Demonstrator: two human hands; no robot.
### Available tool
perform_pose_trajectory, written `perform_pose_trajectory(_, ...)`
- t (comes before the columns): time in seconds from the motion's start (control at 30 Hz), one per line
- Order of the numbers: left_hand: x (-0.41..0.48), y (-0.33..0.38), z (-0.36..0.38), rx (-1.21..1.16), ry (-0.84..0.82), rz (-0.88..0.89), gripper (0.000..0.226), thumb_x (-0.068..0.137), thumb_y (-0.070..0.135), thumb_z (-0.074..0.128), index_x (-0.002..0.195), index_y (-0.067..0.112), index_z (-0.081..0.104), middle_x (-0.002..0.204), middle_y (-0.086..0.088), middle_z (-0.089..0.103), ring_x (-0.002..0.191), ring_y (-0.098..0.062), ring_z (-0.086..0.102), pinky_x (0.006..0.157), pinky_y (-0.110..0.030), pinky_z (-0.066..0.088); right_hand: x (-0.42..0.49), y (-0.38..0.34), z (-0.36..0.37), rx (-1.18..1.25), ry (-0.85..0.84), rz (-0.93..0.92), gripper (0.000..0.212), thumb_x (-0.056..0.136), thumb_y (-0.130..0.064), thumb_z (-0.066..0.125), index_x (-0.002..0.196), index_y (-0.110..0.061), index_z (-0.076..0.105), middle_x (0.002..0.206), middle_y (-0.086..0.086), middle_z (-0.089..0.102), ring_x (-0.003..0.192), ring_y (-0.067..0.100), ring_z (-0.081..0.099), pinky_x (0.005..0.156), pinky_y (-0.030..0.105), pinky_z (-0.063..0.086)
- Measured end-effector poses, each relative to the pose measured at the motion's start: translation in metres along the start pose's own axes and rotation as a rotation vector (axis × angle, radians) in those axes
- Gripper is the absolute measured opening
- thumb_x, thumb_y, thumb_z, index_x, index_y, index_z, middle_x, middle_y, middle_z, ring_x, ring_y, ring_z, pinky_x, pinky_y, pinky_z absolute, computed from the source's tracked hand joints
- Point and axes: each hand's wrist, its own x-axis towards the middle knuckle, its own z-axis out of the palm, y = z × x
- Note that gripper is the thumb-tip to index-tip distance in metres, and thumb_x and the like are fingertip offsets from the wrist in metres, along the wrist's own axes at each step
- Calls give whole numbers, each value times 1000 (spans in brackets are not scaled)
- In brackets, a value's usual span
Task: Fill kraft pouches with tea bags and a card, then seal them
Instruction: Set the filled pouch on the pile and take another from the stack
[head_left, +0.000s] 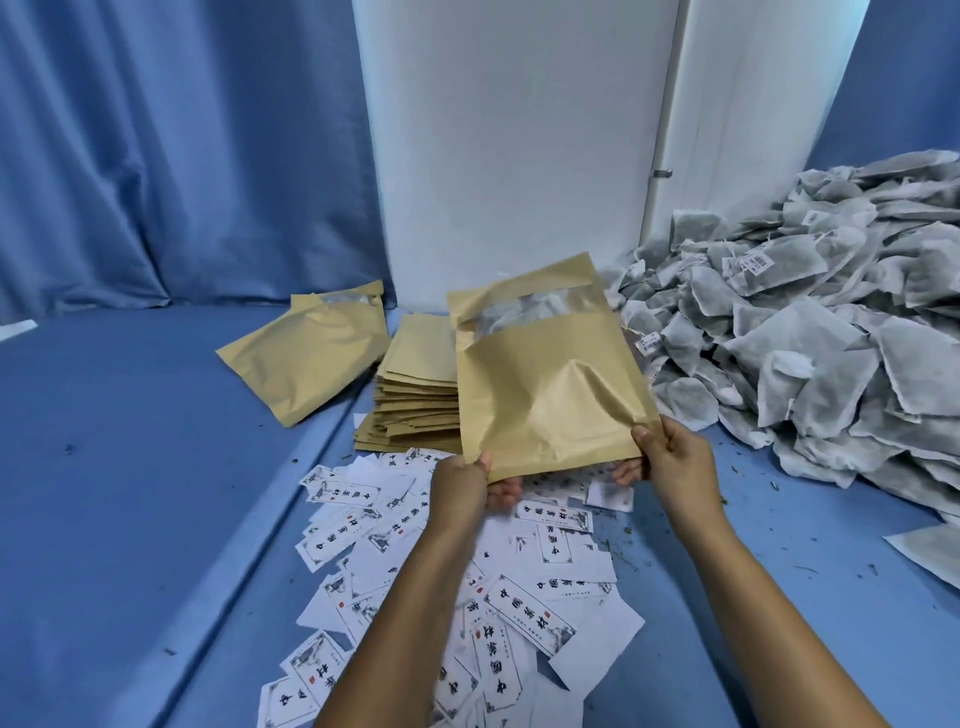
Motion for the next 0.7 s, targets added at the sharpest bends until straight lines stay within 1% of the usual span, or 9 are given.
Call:
perform_pose_trajectory(0.13,11,43,-31,17,40,75,21,101,9,40,104,-7,53,57,-10,67,43,-14,62,40,-20,48,6,-23,43,72,-43,17,12,99,-8,44,96,-11,55,54,15,63,41,20,62,40,25,51)
perform_pose_trajectory(0.2,11,62,-56,27,57,136,18,102,8,38,99,-3,52,53,-7,67,43,-13,62,40,-19,49,9,-36,69,134,-88,15,12,99,-6,44,93,-11,54,64,15,62,42,20,63,40,23,52)
perform_pose_trajectory(0.33,7,81,-109,5,128,169,20,101,7,39,87,1,52,51,-8,66,41,-12,62,38,-17,47,2,-58,121,216,-192,51,13,99,-6,45,111,-9,49,89,14,60,44,19,63,42,22,52)
perform_pose_trajectory(0.4,3,82,-139,-25,191,175,20,102,6,37,90,1,51,52,-7,66,42,-11,62,39,-18,48,-12,-62,148,237,-230,61,12,99,-5,45,106,-12,50,86,14,62,42,17,62,40,21,51)
perform_pose_trajectory(0.5,0,84,-182,-52,264,197,23,102,5,32,95,0,54,52,-5,66,43,-8,61,41,-16,47,-31,-65,192,294,-286,70,11,99,-4,43,100,-7,54,75,14,63,40,18,59,38,22,49)
perform_pose_trajectory(0.57,7,96,-200,-144,288,223,22,102,5,33,98,-2,53,52,-5,65,40,-5,56,38,-14,42,-32,-69,225,354,-307,98,14,100,-5,39,99,-8,53,78,16,64,43,20,62,41,22,51)
perform_pose_trajectory(0.63,18,120,-216,-401,277,288,22,103,11,36,112,-3,50,62,-10,67,47,-8,61,43,-14,45,-24,-76,258,459,-395,149,18,101,-3,34,112,-5,49,96,19,64,66,26,70,59,25,58)
perform_pose_trajectory(0.67,23,132,-222,-529,240,314,29,103,17,37,122,-3,47,78,-14,70,62,-14,68,56,-17,52,-20,-79,271,459,-485,159,23,101,-3,34,122,-3,45,110,20,61,89,31,69,77,32,58)
perform_pose_trajectory(0.7,29,140,-229,-583,203,319,39,103,25,38,132,0,41,101,-17,66,85,-22,69,74,-24,54,-15,-77,280,379,-586,138,30,101,-5,38,131,-3,40,123,20,57,110,35,61,94,39,50)
